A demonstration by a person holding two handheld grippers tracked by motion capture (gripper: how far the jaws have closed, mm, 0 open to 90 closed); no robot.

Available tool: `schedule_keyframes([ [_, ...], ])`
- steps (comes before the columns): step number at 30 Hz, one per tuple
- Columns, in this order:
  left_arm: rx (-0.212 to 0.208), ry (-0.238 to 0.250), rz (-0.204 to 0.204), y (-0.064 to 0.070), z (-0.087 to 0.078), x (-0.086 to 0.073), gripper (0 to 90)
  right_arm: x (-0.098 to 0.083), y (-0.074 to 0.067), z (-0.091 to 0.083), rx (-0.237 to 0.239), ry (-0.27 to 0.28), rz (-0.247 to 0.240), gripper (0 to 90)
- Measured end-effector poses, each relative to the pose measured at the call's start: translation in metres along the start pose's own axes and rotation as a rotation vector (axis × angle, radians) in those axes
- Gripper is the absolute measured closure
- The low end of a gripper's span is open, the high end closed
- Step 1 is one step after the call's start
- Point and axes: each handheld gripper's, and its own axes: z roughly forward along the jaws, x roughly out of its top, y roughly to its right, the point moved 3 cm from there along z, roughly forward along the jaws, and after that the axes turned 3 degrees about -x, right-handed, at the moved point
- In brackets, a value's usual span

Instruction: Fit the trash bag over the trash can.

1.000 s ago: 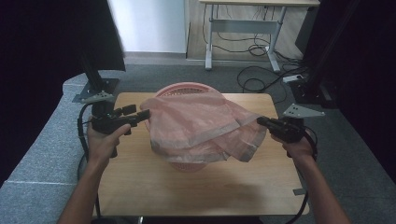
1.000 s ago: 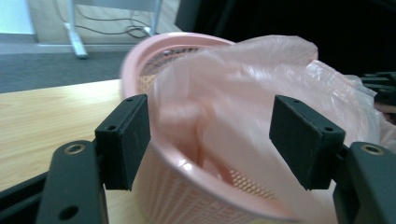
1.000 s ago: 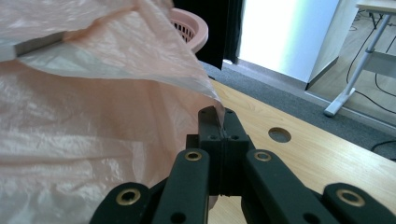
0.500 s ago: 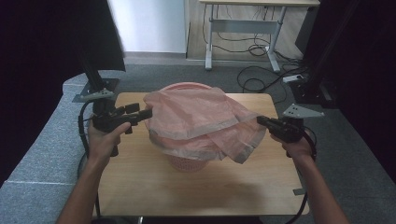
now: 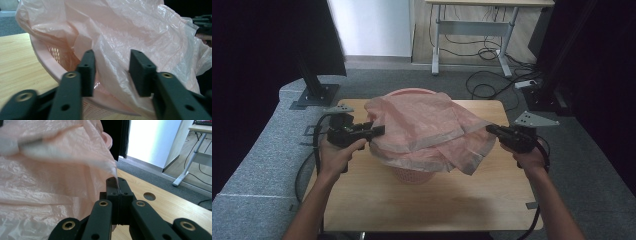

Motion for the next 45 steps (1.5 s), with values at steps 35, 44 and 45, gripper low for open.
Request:
schedule_keyframes([
  [35, -0.113, 0.11, -0.034, -0.049, -0.028, 0.023, 89.6, 0.064, 0.001, 0.024, 0.006, 0.006, -0.026, 87.5],
  [44, -0.07, 0.096, -0.073, -0.075, -0.017, 0.019, 89.5, 0.05, 0.016, 0.078, -0.023, -0.065, 0.037, 89.0],
  [45, -0.07, 0.1, -0.082, -0.078, -0.016, 0.019, 89.5, 0.048, 0.017, 0.084, -0.027, -0.071, 0.048, 89.1],
])
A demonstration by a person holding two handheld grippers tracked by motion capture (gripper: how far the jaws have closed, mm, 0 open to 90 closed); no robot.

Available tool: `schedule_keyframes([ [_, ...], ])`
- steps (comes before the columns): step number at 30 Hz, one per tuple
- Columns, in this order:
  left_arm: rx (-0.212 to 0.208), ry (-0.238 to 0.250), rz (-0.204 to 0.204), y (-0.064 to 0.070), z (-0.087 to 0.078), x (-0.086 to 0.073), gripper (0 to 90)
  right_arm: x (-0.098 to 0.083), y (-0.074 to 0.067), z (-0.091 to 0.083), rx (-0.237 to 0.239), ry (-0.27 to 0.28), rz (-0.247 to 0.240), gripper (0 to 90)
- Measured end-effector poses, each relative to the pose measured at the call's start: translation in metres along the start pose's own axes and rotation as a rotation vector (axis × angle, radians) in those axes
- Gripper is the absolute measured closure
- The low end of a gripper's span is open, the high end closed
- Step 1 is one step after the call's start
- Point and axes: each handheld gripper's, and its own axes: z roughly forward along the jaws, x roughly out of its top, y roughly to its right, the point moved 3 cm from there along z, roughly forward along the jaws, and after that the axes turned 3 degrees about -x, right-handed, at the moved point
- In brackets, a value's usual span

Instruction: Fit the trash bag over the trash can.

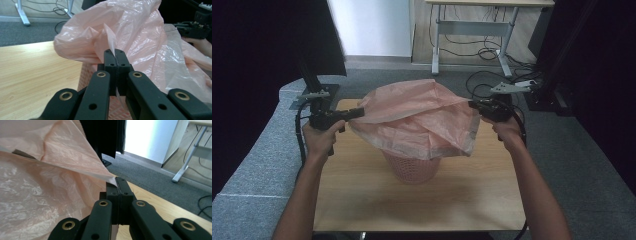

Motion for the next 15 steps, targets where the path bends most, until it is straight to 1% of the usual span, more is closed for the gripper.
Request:
schedule_keyframes([
  [2, 0.017, 0.005, -0.003, -0.007, 0.001, -0.001, 89.5, -0.003, 0.001, 0.01, 0.002, -0.009, 0.017, 89.1],
  [4, 0.016, 0.017, -0.028, -0.015, 0.003, -0.003, 89.5, -0.008, 0.002, 0.019, 0.003, -0.019, 0.028, 89.1],
  [7, 0.038, 0.009, -0.038, -0.024, 0.008, -0.007, 89.5, -0.017, 0.0, 0.034, 0.015, -0.039, 0.048, 89.1],
  [10, 0.032, 0.013, -0.05, -0.029, 0.013, -0.012, 89.5, -0.025, -0.003, 0.046, 0.047, -0.031, 0.084, 89.2],
  [12, 0.018, 0.014, -0.062, -0.032, 0.018, -0.015, 89.5, -0.029, -0.006, 0.052, 0.07, -0.023, 0.105, 89.2],
  [14, 0.006, 0.01, -0.062, -0.031, 0.021, -0.017, 89.5, -0.032, -0.011, 0.057, 0.103, -0.013, 0.122, 89.3],
  [15, 0.001, 0.007, -0.055, -0.03, 0.021, -0.018, 89.6, -0.034, -0.014, 0.057, 0.117, -0.007, 0.127, 89.3],
])
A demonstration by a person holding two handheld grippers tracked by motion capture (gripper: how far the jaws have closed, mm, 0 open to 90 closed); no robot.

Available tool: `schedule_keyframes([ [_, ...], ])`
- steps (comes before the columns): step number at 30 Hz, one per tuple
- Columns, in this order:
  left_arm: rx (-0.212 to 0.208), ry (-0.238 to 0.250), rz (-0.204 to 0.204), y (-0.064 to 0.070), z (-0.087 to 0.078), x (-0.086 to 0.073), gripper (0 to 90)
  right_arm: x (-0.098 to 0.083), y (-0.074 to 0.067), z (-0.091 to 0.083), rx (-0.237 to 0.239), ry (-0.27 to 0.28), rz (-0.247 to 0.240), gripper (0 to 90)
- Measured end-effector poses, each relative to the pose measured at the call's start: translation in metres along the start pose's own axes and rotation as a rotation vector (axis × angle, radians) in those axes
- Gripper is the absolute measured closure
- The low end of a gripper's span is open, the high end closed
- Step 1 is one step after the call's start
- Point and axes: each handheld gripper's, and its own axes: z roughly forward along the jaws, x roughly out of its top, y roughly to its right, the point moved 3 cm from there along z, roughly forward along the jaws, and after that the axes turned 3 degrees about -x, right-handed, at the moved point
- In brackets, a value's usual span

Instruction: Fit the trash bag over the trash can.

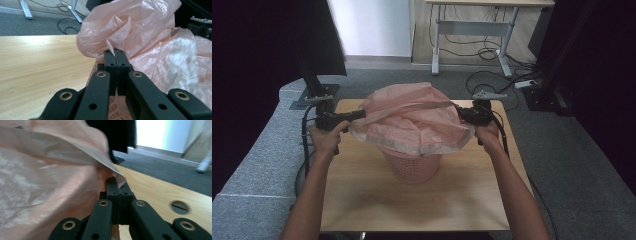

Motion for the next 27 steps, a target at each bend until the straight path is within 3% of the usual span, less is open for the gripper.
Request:
schedule_keyframes([
  [6, -0.04, -0.012, 0.033, 0.011, -0.009, -0.01, 89.6, -0.01, -0.016, -0.017, 0.058, 0.014, -0.034, 89.4],
  [11, -0.081, -0.02, 0.053, 0.017, -0.015, -0.018, 89.6, -0.023, -0.033, -0.047, 0.134, 0.001, -0.119, 89.3],
  [13, -0.082, -0.021, 0.046, 0.015, -0.013, -0.017, 89.5, -0.025, -0.032, -0.05, 0.103, -0.013, -0.15, 89.2],
  [17, -0.101, -0.02, -0.005, 0.004, -0.006, -0.017, 89.5, -0.021, -0.018, -0.041, 0.029, -0.002, -0.108, 89.2],
  [20, -0.113, -0.018, -0.034, -0.003, 0.0, -0.018, 89.5, -0.02, -0.016, -0.027, 0.016, -0.021, -0.1, 89.3],
  [23, -0.115, -0.015, -0.044, -0.005, 0.006, -0.017, 89.5, -0.021, -0.018, -0.012, 0.002, -0.05, -0.129, 89.3],
  [27, -0.106, -0.017, -0.051, -0.008, 0.012, -0.018, 89.6, -0.023, -0.019, 0.007, -0.001, -0.087, -0.095, 89.4],
])
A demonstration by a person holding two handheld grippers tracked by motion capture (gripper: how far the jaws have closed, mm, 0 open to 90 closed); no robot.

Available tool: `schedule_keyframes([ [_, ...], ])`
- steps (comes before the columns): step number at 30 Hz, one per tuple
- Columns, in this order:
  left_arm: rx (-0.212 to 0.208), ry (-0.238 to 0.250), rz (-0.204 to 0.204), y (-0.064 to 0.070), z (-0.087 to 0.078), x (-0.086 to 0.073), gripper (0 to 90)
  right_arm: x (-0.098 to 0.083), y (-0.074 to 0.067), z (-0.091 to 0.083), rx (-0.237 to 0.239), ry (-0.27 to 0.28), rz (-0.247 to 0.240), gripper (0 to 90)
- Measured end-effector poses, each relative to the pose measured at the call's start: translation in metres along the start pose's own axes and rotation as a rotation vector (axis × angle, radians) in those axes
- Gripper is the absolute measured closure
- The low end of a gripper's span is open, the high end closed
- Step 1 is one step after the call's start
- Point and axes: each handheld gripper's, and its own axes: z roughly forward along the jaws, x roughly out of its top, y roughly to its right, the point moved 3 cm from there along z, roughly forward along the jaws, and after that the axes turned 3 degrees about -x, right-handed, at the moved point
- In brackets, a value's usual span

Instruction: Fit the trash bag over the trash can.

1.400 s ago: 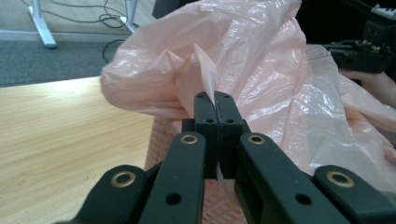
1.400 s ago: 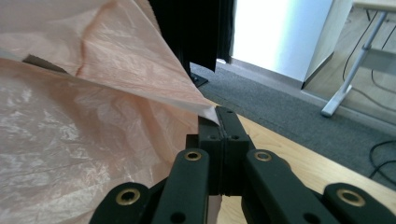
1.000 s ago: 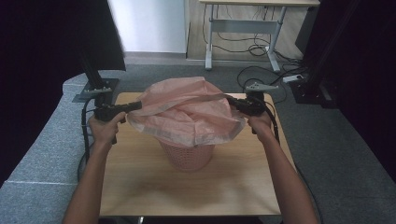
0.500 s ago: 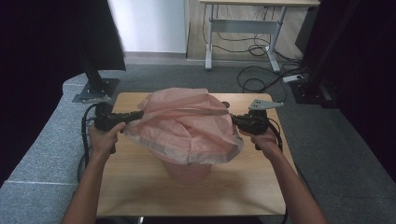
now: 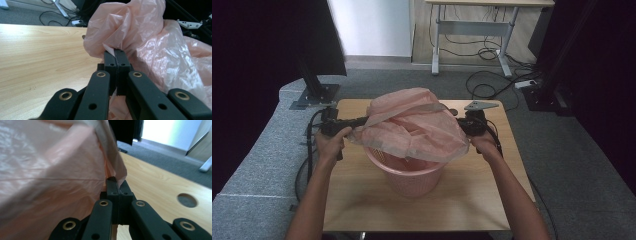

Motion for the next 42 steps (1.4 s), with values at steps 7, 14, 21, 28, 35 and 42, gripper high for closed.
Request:
schedule_keyframes([
  [7, 0.013, 0.001, -0.052, -0.009, 0.005, 0.002, 89.6, -0.002, 0.003, 0.022, 0.003, -0.033, 0.032, 89.4],
  [14, 0.03, 0.006, -0.088, -0.019, 0.008, 0.004, 89.6, -0.002, 0.004, 0.039, 0.005, -0.077, 0.033, 89.4],
  [21, 0.04, 0.003, -0.106, -0.021, 0.008, 0.004, 89.6, -0.011, 0.005, 0.046, 0.03, -0.124, 0.055, 89.5],
  [28, 0.054, 0.004, -0.117, -0.02, 0.006, 0.005, 89.6, -0.014, 0.006, 0.05, 0.04, -0.15, 0.102, 89.5],
  [35, 0.063, -0.011, -0.12, -0.022, 0.013, 0.004, 89.6, -0.016, 0.007, 0.054, 0.036, -0.164, 0.115, 89.4],
  [42, 0.074, -0.003, -0.057, -0.015, 0.002, 0.003, 89.6, -0.007, 0.017, 0.027, -0.067, -0.1, 0.15, 56.3],
])
